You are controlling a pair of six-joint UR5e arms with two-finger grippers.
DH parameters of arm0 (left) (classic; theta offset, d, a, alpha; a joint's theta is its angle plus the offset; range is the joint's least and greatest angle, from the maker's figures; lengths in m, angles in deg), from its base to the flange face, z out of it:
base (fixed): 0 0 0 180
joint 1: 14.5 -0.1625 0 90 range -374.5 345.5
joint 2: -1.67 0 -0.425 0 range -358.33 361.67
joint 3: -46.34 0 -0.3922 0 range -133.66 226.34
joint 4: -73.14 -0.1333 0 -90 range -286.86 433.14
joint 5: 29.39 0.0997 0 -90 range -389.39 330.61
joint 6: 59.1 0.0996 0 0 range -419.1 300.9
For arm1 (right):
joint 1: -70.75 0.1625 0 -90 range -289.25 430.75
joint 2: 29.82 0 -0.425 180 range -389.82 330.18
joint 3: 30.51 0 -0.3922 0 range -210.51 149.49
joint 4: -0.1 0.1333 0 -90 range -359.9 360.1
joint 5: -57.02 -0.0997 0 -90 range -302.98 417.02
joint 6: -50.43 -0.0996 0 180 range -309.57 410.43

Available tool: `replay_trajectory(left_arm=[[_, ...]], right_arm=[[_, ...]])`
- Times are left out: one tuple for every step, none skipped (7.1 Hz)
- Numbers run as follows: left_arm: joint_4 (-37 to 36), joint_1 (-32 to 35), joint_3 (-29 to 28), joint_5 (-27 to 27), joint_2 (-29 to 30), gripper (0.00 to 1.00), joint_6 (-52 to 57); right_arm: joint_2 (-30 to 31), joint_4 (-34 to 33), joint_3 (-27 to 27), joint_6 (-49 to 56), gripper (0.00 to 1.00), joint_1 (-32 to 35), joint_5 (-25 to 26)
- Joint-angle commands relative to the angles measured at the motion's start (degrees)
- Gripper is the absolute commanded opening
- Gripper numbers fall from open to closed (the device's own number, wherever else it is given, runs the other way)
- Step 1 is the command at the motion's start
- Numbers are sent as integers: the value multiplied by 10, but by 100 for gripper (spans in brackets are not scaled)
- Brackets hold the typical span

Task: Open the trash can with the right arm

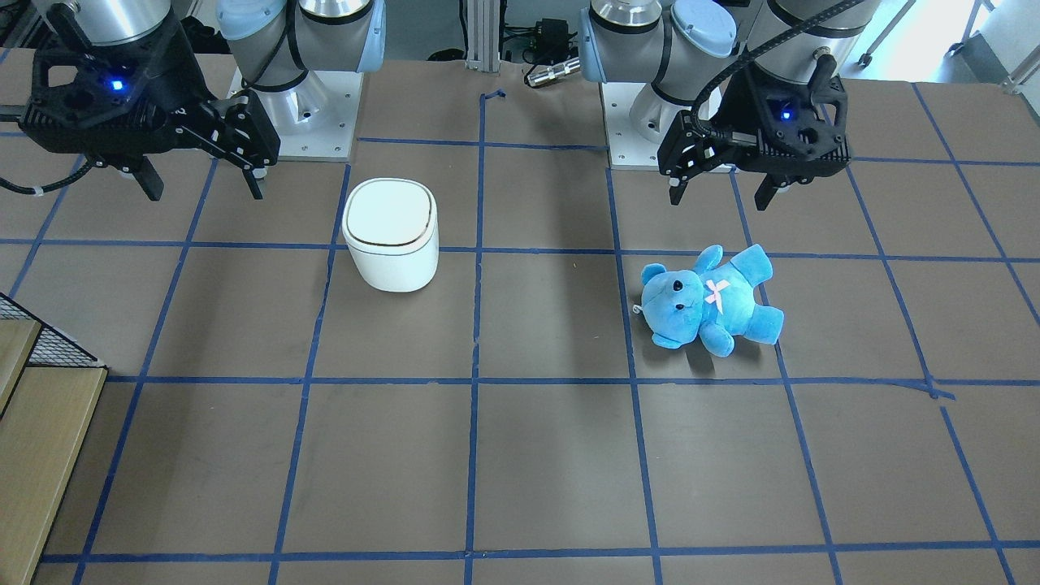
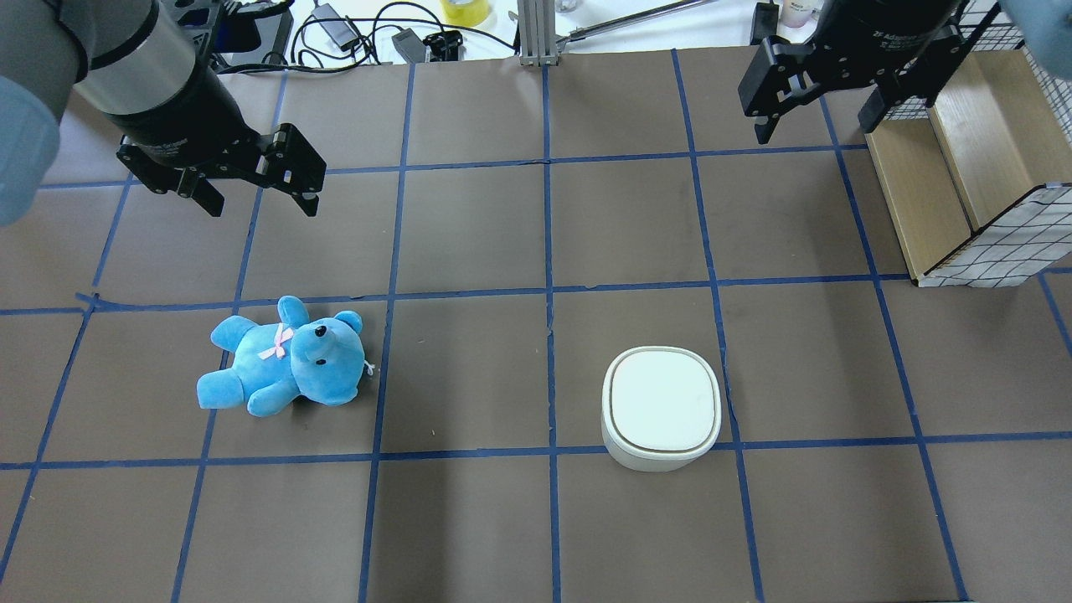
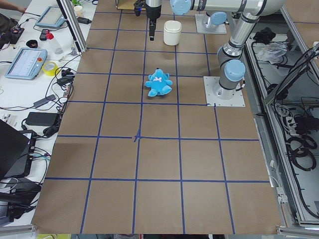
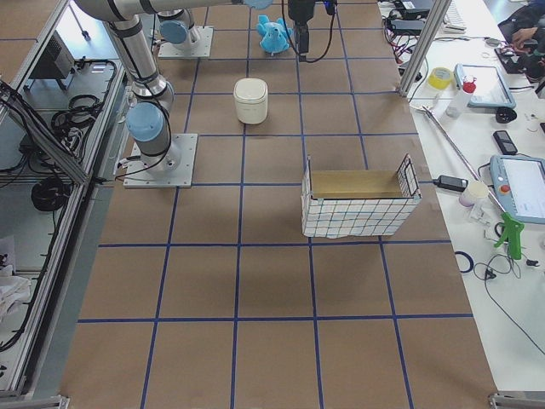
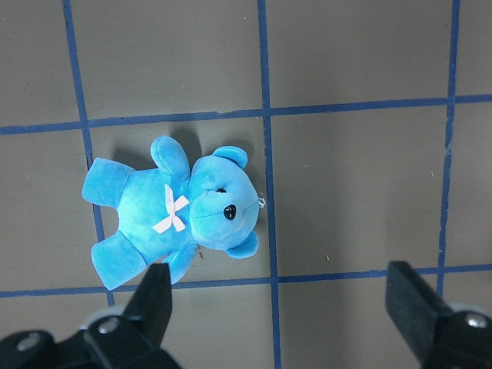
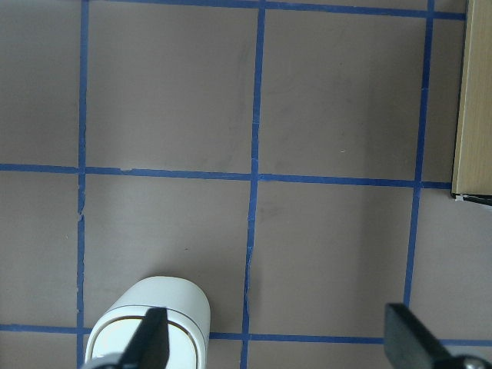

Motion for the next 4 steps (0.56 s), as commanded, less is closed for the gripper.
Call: replay_trajectory(left_arm=[[0, 0, 0, 0, 0, 100, 0], [0, 0, 0, 0, 0, 100, 0], [0, 0, 0, 0, 0, 100, 0], [0, 0, 0, 0, 0, 100, 0]], right_arm=[[0, -1, 0, 0, 100, -1, -1], [0, 0, 0, 0, 100, -1, 1], [-3, -1, -2, -1, 100, -1, -1], [-2, 0, -3, -1, 100, 0, -1]])
